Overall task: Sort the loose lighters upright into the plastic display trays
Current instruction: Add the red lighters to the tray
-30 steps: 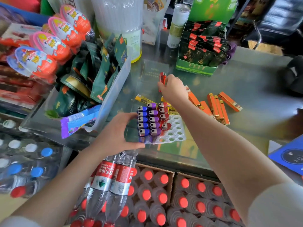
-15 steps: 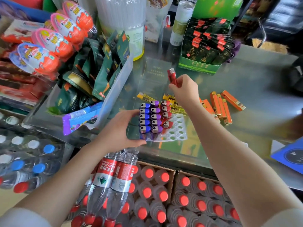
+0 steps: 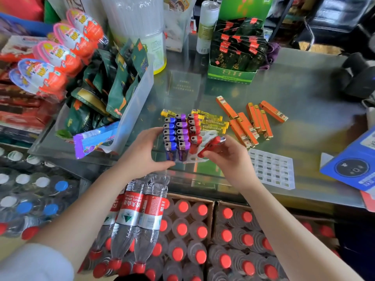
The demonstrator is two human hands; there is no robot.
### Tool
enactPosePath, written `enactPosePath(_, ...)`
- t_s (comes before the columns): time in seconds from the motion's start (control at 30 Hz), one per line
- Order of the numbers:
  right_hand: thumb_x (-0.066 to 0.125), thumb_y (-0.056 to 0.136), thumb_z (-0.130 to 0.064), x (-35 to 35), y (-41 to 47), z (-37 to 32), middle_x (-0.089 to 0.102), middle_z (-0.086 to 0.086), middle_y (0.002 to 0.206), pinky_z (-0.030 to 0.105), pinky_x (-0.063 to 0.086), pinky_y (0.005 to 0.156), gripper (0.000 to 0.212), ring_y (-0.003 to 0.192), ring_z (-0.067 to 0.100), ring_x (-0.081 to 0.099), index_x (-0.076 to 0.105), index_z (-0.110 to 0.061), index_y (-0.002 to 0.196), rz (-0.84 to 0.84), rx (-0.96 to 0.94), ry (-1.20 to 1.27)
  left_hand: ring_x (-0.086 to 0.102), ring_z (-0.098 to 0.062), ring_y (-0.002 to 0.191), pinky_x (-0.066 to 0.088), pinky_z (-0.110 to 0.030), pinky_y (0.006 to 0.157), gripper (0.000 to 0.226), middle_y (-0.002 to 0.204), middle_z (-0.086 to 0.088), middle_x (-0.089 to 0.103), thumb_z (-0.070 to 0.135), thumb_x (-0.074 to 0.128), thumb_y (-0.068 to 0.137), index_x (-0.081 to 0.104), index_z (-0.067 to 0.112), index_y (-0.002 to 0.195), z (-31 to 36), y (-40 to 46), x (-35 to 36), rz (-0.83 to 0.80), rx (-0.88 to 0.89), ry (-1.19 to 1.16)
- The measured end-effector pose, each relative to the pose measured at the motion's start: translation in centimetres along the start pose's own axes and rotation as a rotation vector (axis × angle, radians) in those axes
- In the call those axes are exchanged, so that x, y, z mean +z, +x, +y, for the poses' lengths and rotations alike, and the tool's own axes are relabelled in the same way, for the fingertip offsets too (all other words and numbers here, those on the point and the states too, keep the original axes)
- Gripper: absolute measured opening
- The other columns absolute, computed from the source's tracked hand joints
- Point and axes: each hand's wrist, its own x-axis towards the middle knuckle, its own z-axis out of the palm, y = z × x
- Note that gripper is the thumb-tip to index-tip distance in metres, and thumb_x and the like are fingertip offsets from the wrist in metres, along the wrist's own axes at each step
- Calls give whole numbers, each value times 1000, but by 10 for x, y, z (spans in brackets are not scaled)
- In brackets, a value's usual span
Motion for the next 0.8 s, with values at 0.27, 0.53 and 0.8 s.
enactPosePath(0.27,73,75,-13,11,9,-5,64,0,77,8,45,59,38,65,7,58,43,-33,65,-65,-131,-271,39,-9,117,32,-29,95,72,125,5,51,36,78,63,44,22,125,0,-1,2,12,18,5)
enactPosePath(0.53,75,72,-12,20,5,3,55,-3,69,16,44,59,29,58,9,51,47,-18,72,34,-261,-275,36,-2,113,30,-26,95,73,123,8,48,34,78,63,43,22,126,1,-1,1,14,14,-17)
enactPosePath(0.8,73,74,-19,19,6,4,43,-5,65,16,26,43,31,47,10,34,43,-11,70,55,-410,-498,33,0,113,28,-23,93,75,126,5,49,32,79,63,42,22,128,1,0,1,14,20,-26)
